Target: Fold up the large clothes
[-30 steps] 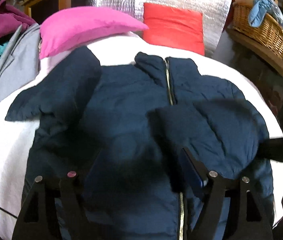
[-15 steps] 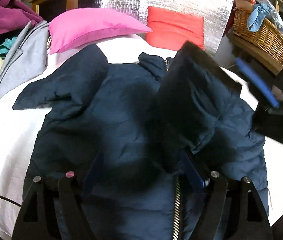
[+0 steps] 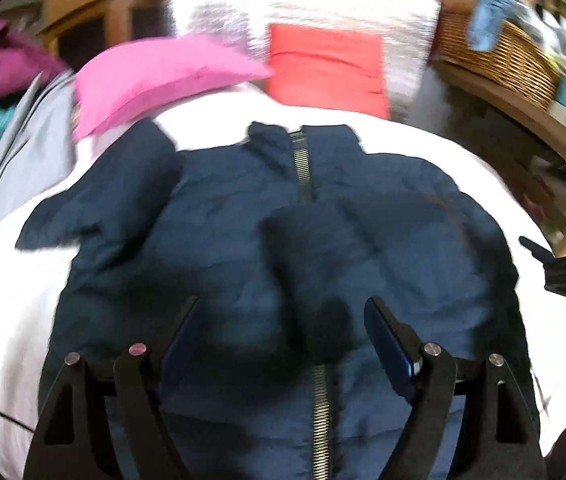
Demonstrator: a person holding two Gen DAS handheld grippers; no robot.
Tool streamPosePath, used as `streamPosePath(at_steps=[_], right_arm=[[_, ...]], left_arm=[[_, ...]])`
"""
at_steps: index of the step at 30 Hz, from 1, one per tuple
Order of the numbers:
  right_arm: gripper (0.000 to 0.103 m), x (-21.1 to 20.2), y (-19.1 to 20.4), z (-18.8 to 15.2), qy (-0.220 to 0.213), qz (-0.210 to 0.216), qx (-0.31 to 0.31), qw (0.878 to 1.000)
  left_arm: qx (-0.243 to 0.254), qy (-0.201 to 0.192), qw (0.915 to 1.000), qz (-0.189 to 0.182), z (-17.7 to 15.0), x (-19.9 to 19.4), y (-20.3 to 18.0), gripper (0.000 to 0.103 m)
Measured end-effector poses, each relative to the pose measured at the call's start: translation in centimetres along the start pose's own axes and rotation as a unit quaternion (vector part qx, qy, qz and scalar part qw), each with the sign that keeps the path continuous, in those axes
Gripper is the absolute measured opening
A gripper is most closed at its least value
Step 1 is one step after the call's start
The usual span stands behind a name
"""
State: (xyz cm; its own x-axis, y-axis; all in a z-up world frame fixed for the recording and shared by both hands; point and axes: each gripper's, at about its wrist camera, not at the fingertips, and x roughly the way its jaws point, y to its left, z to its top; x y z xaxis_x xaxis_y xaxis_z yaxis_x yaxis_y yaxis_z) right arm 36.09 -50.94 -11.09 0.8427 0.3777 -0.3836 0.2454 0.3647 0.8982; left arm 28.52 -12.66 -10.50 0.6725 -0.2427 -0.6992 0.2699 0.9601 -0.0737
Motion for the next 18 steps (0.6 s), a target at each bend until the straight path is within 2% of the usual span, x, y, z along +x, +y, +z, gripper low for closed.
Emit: streamPosePath(at_steps=[2, 4, 6, 10, 11, 12, 13, 14, 18], right_arm=[[0.079, -0.5, -1.2, 0.7, -0.009, -0.039, 0.008, 0.999], [0.071, 0.1, -1.6, 0.8, 0.01, -0.045, 0.012, 0.999], [0.069, 0.9, -1.6, 0.7, 0.023, -0.069, 0.001, 0.997], [0.069, 3.0, -0.8, 0.1, 0.032, -0.167, -0.057, 0.984], [0.063, 3.5, -0.7, -0.2, 0.038, -0.174, -0.061, 0.982], [0.052, 3.9, -0.7, -0.3, 0.044, -0.186, -0.069, 0.979], [0.036, 4.2, -0.6, -0.4, 0.048, -0.194, -0.081, 0.976], [0.034, 4.4, -0.4, -0.5, 0.048, -0.198, -0.089, 0.975], [0.025, 3.8, -0.1, -0.6, 0.037, -0.198, -0.09, 0.975]], left_arm=[[0.019, -0.001, 0.9997, -0.012, 0.3, 0.5, -1.6, 0.085], [0.037, 0.01, 0.9991, -0.017, 0.4, 1.6, -3.2, 0.086], [0.051, 0.021, 0.9985, -0.005, 0.5, 2.8, -4.5, 0.086], [0.063, 0.029, 0.9974, 0.017, 0.9, 4.6, -5.7, 0.087], [0.069, 0.029, 0.9969, 0.024, 0.9, 4.9, -5.8, 0.086], [0.068, 0.027, 0.9971, 0.022, 0.8, 5.1, -5.7, 0.086], [0.061, 0.025, 0.9977, 0.012, 0.8, 5.2, -5.5, 0.08], [0.055, 0.025, 0.9982, 0.006, 0.7, 5.2, -5.4, 0.077], [0.028, 0.033, 0.9991, -0.006, 1.0, 5.5, -3.4, 0.044]])
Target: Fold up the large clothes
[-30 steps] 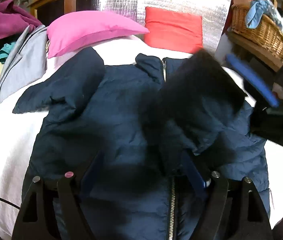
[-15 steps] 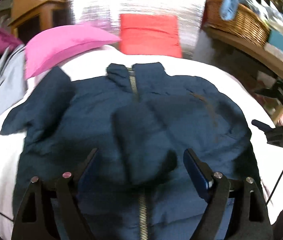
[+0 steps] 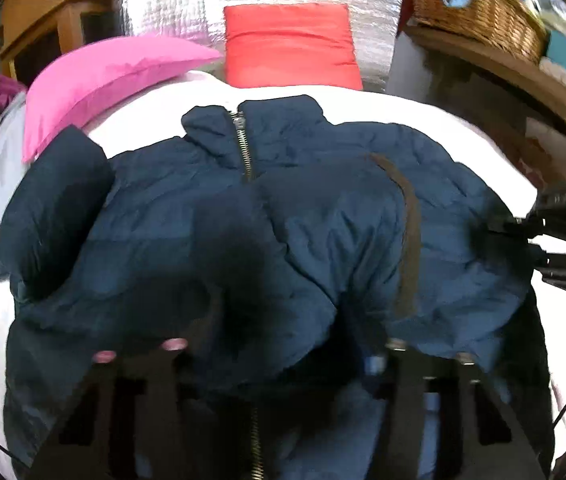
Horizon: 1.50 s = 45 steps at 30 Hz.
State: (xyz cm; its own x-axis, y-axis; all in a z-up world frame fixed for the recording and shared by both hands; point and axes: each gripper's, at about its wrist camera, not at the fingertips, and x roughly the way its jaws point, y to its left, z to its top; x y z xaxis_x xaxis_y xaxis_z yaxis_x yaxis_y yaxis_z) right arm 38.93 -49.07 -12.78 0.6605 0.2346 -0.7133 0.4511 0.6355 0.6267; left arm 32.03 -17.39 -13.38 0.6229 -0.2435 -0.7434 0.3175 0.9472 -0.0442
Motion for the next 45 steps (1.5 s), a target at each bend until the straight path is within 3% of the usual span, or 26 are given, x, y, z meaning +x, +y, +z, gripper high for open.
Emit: streamPosePath(at_steps=[1, 4, 10, 13, 15, 17, 20, 22, 28, 34, 39, 41, 42, 43, 45], right_arm=[[0.025, -0.1, 0.1, 0.1, -0.002, -0.005, -0.003, 1.0], [0.025, 0.8, 0.3, 0.1, -0.001, -0.019, 0.0, 1.0], [0.027, 1.3, 0.7, -0.6, -0.005, -0.029, -0.004, 1.0], [0.027, 1.4, 1.0, -0.7, -0.008, -0.032, -0.005, 0.999], [0.027, 1.4, 1.0, -1.0, -0.011, -0.036, -0.007, 0.999], [0.027, 1.4, 0.9, -1.1, -0.014, -0.04, -0.007, 0.999], [0.028, 1.5, 0.7, -1.0, -0.016, -0.04, -0.001, 0.999], [0.028, 1.6, 0.6, -1.0, -0.018, -0.042, 0.001, 0.999], [0.033, 1.6, 0.9, -1.2, -0.026, -0.054, -0.001, 0.998], [0.043, 1.8, 0.7, -1.1, -0.022, -0.054, 0.002, 0.998], [0.043, 1.8, 0.9, -1.2, -0.023, -0.058, -0.007, 0.998], [0.043, 1.9, 0.8, -1.1, -0.021, -0.055, -0.007, 0.998], [0.043, 1.9, 0.8, -1.1, -0.02, -0.055, -0.007, 0.998], [0.043, 1.9, 0.8, -1.1, -0.02, -0.054, -0.007, 0.998], [0.043, 1.9, 0.8, -1.1, -0.019, -0.055, -0.008, 0.998]], left_arm=[[-0.013, 0.002, 0.9999, -0.005, 0.2, 0.0, 0.8, 0.035], [-0.045, -0.007, 0.9987, -0.021, 0.8, -0.9, 3.2, 0.022], [-0.081, -0.01, 0.9953, -0.052, 1.2, -2.8, 7.5, 0.02], [-0.111, 0.005, 0.99, -0.087, 1.0, -3.4, 10.0, 0.024], [-0.123, 0.001, 0.9884, -0.088, 0.9, -4.0, 11.7, 0.024], [-0.136, -0.012, 0.9886, -0.063, 0.7, -5.0, 13.8, 0.031], [-0.17, -0.017, 0.9835, -0.06, 0.2, -5.8, 16.6, 0.037], [-0.187, -0.014, 0.9803, -0.061, -0.2, -6.1, 17.9, 0.046], [-0.218, 0.002, 0.9708, -0.1, -0.8, -6.1, 18.4, 0.072], [-0.231, 0.034, 0.9599, -0.156, -0.7, -4.5, 16.4, 0.077], [-0.259, 0.037, 0.9548, -0.141, 0.0, -2.1, 15.4, 0.078], [-0.261, 0.035, 0.9569, -0.123, 0.0, -1.4, 15.2, 0.077], [-0.26, 0.034, 0.9581, -0.114, 0.0, -1.0, 15.2, 0.07], [-0.261, 0.038, 0.9585, -0.107, -0.1, -0.6, 15.4, 0.053], [-0.268, 0.053, 0.9564, -0.103, -0.3, 0.2, 16.2, 0.041]])
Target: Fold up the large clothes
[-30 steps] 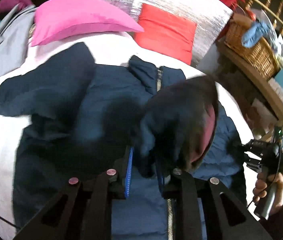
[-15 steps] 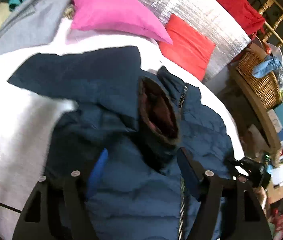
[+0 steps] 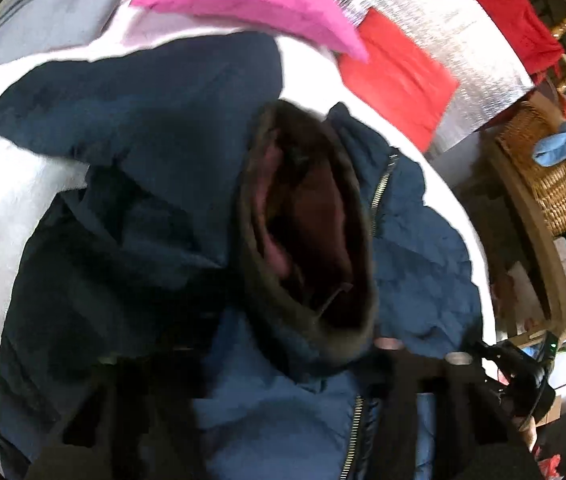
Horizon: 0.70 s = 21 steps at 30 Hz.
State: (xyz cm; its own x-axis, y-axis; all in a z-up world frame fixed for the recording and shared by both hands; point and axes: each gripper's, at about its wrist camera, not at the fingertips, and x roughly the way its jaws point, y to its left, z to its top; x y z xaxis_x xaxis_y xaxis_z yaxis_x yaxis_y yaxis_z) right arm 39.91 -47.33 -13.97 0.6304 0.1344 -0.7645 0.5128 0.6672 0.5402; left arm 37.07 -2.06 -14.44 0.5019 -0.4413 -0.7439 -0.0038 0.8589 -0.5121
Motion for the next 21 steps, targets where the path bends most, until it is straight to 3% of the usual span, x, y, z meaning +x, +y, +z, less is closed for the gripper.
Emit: streamPosePath(at_steps=[3, 6, 9, 13, 15, 18, 21], right_arm=[[0.043, 0.0, -0.1, 0.0, 0.001, 0.001, 0.0, 1.0], [0.044, 0.0, 0.0, -0.1, 0.002, 0.003, 0.0, 1.0], [0.046, 0.1, 0.2, -0.3, 0.003, 0.004, -0.003, 1.0], [0.047, 0.1, 0.5, -0.4, 0.001, -0.001, -0.009, 1.0], [0.047, 0.2, 0.6, -0.5, 0.0, -0.002, -0.01, 1.0], [0.048, 0.2, 0.5, -0.5, 0.0, -0.003, -0.012, 1.0], [0.048, 0.3, 0.5, -0.3, 0.002, -0.001, -0.011, 1.0]], left_arm=[[-0.021, 0.003, 0.9998, 0.007, 0.7, 0.1, 1.8, 0.042], [-0.055, 0.015, 0.9978, -0.034, 1.8, 0.0, 3.9, 0.047], [-0.073, -0.003, 0.9959, -0.052, 2.8, -1.1, 5.3, 0.059], [-0.083, -0.022, 0.9934, -0.076, 3.4, -2.1, 6.0, 0.06], [-0.093, -0.015, 0.9924, -0.079, 3.5, -1.9, 6.5, 0.062], [-0.102, -0.012, 0.9928, -0.06, 3.0, -1.4, 7.3, 0.075], [-0.097, -0.008, 0.9938, -0.053, 2.9, -1.5, 7.9, 0.075]])
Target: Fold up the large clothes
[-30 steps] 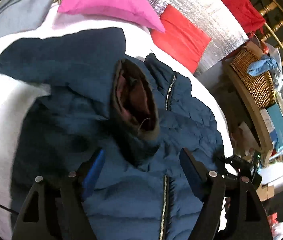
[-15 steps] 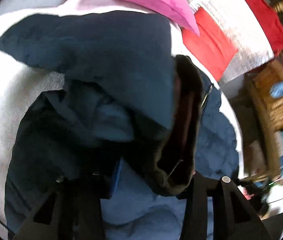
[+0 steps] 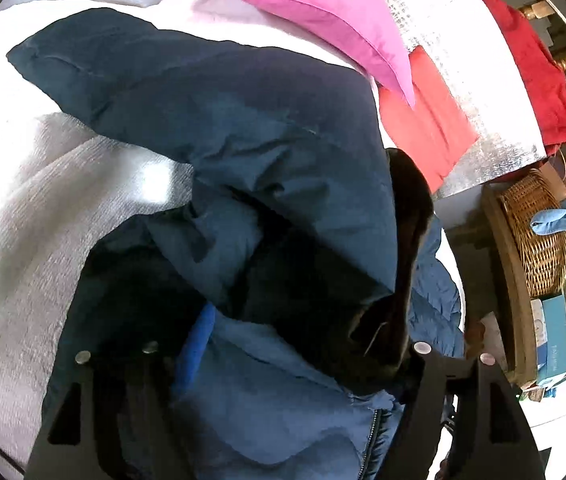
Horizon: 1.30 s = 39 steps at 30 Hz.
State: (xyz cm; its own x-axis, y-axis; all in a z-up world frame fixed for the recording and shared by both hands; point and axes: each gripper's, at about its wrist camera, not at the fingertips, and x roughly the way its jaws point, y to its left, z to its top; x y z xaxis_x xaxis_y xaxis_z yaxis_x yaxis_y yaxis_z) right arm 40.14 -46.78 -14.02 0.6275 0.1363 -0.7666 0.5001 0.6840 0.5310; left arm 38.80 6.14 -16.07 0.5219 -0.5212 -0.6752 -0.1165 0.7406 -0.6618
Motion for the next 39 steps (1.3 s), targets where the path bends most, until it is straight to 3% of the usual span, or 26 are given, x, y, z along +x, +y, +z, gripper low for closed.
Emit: streamPosePath(at_steps=[4, 7, 13, 16, 20, 22, 23, 28, 31, 33, 39], right_arm=[[0.048, -0.1, -0.2, 0.1, 0.004, 0.005, 0.004, 1.0], [0.05, -0.6, -0.3, 0.2, 0.004, 0.005, 0.006, 1.0], [0.055, -5.5, 0.0, 0.4, -0.095, -0.011, -0.009, 0.995], [0.055, -7.1, 1.8, -0.6, -0.124, 0.03, -0.049, 0.991], [0.054, -6.1, 5.1, -2.5, -0.087, 0.089, -0.115, 0.986], [0.046, -4.8, 6.9, -3.8, -0.054, 0.106, -0.145, 0.982], [0.042, -4.2, 7.6, -4.4, -0.04, 0.11, -0.156, 0.981], [0.042, -0.9, 10.7, -7.7, 0.035, 0.101, -0.202, 0.974], [0.043, 1.5, 11.0, -8.5, 0.067, 0.066, -0.206, 0.974], [0.043, 1.8, 10.9, -8.4, 0.071, 0.066, -0.203, 0.974], [0.043, 1.7, 10.5, -8.4, 0.075, 0.065, -0.202, 0.974]], left_arm=[[-0.008, -0.005, 0.9999, -0.007, 0.5, -0.6, 0.1, 0.075], [0.004, -0.004, 0.9998, 0.018, -0.3, 0.1, -0.5, 0.076], [0.046, 0.003, 0.9975, 0.053, -0.5, 0.9, -2.6, 0.078], [0.052, -0.001, 0.9972, 0.053, -0.7, 0.4, -2.9, 0.078], [0.094, -0.017, 0.9888, 0.115, -1.4, 0.8, -4.5, 0.078], [0.102, -0.006, 0.9855, 0.135, -1.7, 1.4, -4.7, 0.078], [0.104, 0.002, 0.9837, 0.146, -1.9, 1.9, -4.9, 0.078], [0.153, 0.013, 0.9691, 0.194, -2.9, 3.3, -6.6, 0.078], [0.146, 0.019, 0.9719, 0.184, -2.9, 3.2, -6.7, 0.078], [0.142, 0.026, 0.9747, 0.171, -2.8, 2.1, -6.0, 0.078], [0.118, 0.045, 0.9881, 0.088, -2.8, -2.1, -4.8, 0.078]])
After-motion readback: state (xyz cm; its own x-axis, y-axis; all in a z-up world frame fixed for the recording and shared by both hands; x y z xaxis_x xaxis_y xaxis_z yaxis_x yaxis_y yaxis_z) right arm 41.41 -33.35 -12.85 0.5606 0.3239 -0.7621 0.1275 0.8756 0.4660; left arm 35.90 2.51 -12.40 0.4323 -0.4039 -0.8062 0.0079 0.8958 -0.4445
